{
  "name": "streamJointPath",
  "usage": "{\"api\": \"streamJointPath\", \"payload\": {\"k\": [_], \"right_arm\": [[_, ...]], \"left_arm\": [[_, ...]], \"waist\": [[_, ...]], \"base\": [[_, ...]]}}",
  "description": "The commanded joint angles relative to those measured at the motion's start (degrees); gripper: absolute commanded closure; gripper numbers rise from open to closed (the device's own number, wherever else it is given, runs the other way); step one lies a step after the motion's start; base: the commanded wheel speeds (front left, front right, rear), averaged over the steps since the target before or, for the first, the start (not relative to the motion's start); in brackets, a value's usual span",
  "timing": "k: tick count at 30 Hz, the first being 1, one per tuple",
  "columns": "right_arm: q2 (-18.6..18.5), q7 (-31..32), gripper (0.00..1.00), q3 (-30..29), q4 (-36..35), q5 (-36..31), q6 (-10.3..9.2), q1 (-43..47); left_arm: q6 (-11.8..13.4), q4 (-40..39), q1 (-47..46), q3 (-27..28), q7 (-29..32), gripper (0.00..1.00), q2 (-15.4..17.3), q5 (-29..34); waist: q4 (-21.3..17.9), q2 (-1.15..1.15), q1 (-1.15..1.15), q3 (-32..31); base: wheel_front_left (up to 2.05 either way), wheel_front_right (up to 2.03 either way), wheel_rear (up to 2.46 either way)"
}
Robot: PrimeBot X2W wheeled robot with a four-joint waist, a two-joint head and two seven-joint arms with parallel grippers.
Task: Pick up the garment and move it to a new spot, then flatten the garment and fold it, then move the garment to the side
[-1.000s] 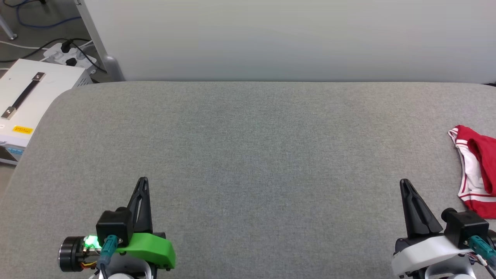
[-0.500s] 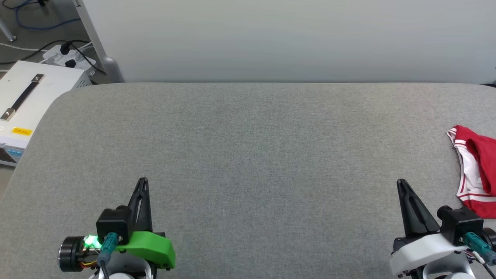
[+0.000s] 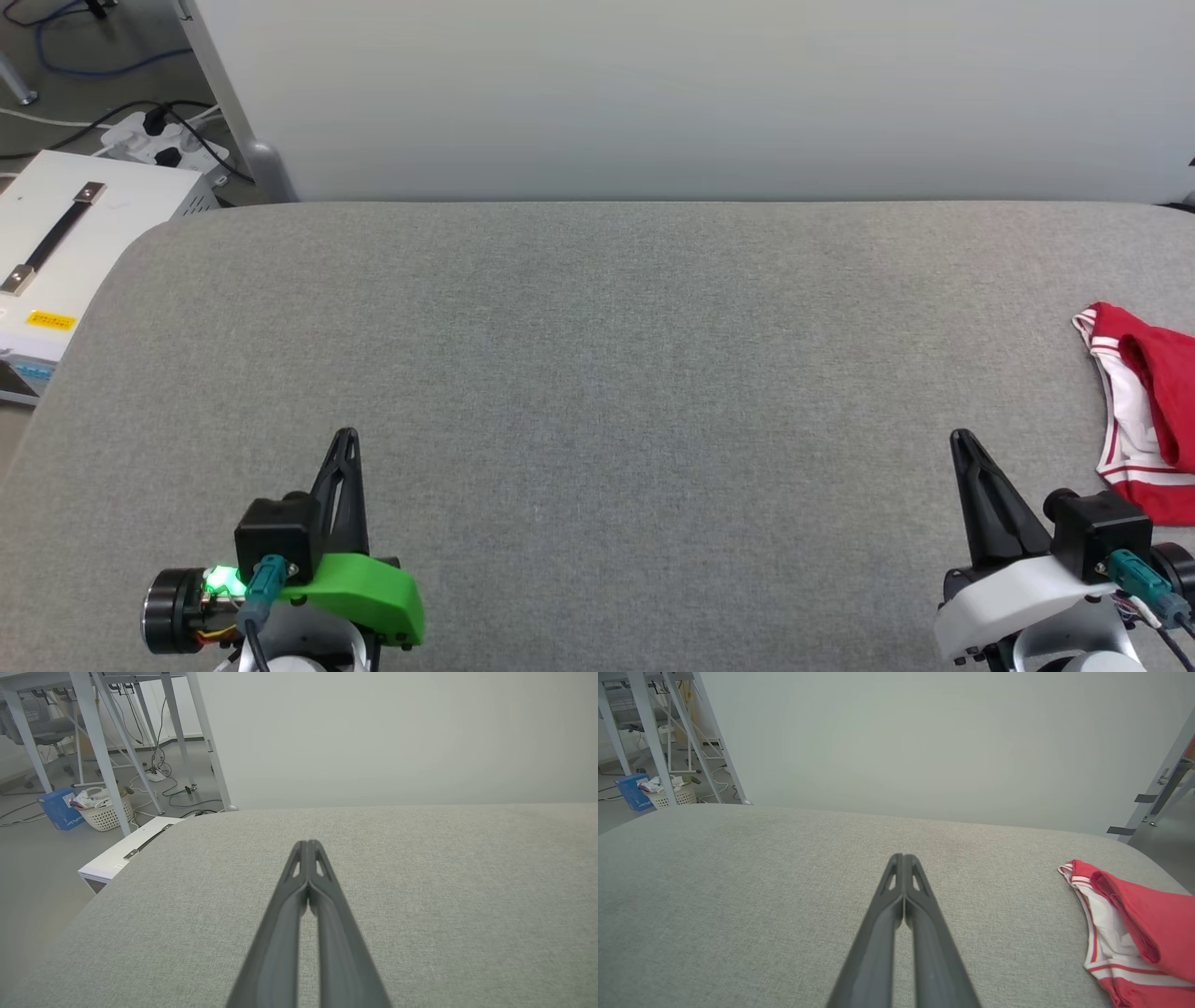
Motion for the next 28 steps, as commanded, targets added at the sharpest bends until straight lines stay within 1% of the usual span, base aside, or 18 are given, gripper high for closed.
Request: {"api": "streamJointPath", "payload": {"k": [1, 28], "right_arm": [[0.1, 0.4, 1.0, 0.0, 0.0, -0.6, -0.02, -1.1], [0.7, 3.7, 1.0, 0.1, 0.1, -2.9, -0.03, -2.0]], "left_arm": [[-0.3, -0.4, -0.3, 0.3, 0.3, 1.0, -0.3, 0.5], [-0.5, -1.4, -0.4, 0.9, 3.5, 1.0, -0.9, 1.4]], "waist": [[0.0, 0.0, 0.0, 0.0], [-0.4, 0.0, 0.0, -0.5]], "base": [[0.0, 0.0, 0.0], [0.0, 0.0, 0.0]]}}
